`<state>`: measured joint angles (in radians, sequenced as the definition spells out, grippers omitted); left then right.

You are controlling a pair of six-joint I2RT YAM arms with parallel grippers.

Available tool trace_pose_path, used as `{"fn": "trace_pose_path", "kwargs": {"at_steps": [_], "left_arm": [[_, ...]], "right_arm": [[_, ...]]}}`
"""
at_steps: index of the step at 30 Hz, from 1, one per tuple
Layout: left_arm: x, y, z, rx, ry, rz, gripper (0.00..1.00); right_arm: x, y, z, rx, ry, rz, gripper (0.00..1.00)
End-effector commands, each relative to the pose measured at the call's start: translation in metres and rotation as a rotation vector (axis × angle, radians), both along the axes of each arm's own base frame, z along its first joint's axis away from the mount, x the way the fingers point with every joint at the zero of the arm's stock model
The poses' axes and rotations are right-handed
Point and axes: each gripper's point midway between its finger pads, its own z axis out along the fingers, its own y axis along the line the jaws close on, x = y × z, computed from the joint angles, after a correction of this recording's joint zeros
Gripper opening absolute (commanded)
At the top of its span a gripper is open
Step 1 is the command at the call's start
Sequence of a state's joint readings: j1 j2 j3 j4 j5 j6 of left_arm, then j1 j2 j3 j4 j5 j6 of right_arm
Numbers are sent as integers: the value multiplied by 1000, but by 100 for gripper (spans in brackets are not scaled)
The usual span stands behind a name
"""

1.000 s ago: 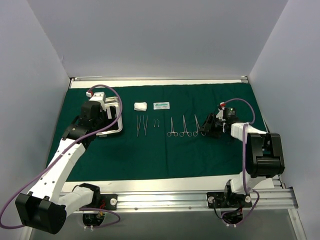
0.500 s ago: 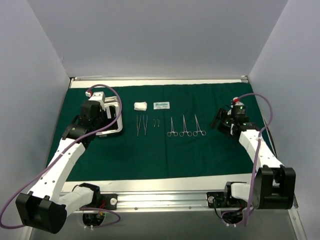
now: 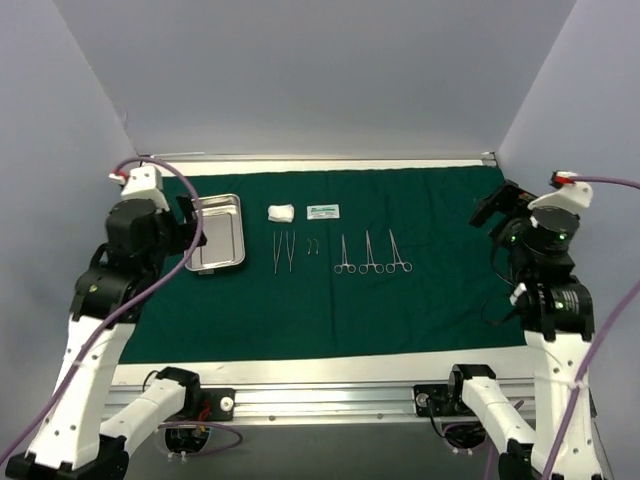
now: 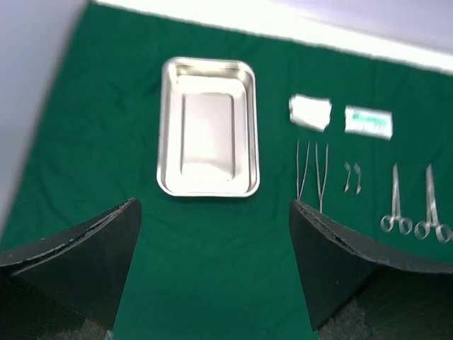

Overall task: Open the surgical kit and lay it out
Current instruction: Reset both arms

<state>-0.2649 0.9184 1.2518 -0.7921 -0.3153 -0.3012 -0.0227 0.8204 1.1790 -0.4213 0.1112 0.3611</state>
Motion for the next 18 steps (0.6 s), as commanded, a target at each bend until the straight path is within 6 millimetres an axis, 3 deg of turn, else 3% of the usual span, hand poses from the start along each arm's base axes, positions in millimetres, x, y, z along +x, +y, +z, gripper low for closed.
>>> {"fn": "trace_pose_path", "kwargs": {"at_steps": [1, 2, 6, 9, 12, 18], "left_arm": [[-32, 28, 61, 25, -128, 89, 94], [-42, 35, 75, 27, -166, 108, 94], [-85, 50, 123, 45, -298, 107, 94], [-118, 64, 152, 41, -403, 132, 94], [-148, 80, 168, 50, -456, 172, 94], [-193, 105, 180, 22, -530, 250, 94]], "right_arm": [[-29, -17, 36, -92, -49, -68, 90], [-39, -20, 58, -106, -97, -85, 91], [-79, -28, 111, -163, -230, -124, 95], [-102, -28, 136, -172, -306, -126, 97], [-123, -31, 150, -173, -359, -137, 99], [-162, -38, 172, -169, -474, -156, 100]]}}
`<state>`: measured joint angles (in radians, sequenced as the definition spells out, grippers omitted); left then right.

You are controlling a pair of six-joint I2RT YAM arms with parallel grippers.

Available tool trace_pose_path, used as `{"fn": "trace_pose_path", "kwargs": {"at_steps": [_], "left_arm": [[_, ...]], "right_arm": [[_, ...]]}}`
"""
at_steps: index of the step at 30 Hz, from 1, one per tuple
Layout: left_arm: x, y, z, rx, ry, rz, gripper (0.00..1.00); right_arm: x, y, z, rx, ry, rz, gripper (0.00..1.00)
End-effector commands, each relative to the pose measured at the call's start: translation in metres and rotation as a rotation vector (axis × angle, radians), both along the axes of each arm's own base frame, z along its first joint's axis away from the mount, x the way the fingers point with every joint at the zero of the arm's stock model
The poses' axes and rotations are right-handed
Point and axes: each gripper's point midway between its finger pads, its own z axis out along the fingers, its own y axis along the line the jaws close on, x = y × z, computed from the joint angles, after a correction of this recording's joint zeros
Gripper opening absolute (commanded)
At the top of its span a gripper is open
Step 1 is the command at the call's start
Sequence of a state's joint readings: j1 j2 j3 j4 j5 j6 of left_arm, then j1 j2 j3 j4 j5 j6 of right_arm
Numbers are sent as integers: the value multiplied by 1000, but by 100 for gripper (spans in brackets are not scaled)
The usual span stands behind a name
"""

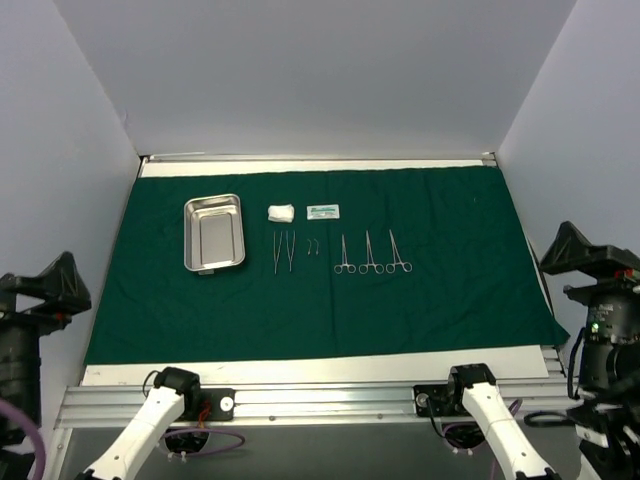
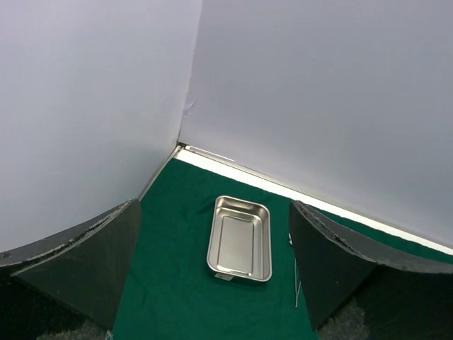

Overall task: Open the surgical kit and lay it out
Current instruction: Reset both arms

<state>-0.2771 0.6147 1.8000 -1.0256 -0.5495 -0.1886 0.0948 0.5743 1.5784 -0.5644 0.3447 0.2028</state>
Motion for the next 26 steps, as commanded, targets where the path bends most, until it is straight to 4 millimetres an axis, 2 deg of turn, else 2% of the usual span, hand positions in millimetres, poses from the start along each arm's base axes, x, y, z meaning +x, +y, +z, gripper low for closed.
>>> {"fn": "trace_pose_path", "kwargs": {"at_steps": [1, 8, 14, 19, 26], "left_arm": [[-15, 14, -13, 11, 41, 44, 94], [-32, 26, -16, -25, 1, 48, 94], [-40, 36, -16, -62, -58, 82, 94], [-38, 41, -22, -62, -59, 115, 94], [-40, 46, -17, -91, -123, 129, 94]], "right_arm": [[-16, -11, 8, -15, -33, -43, 100], [-31, -16, 10, -24, -68, -55, 100], [-27, -13, 8, -26, -68, -37, 100], [-22, -11, 5, -34, -59, -29, 100], [-19, -9, 6, -36, -74, -21, 100]]}}
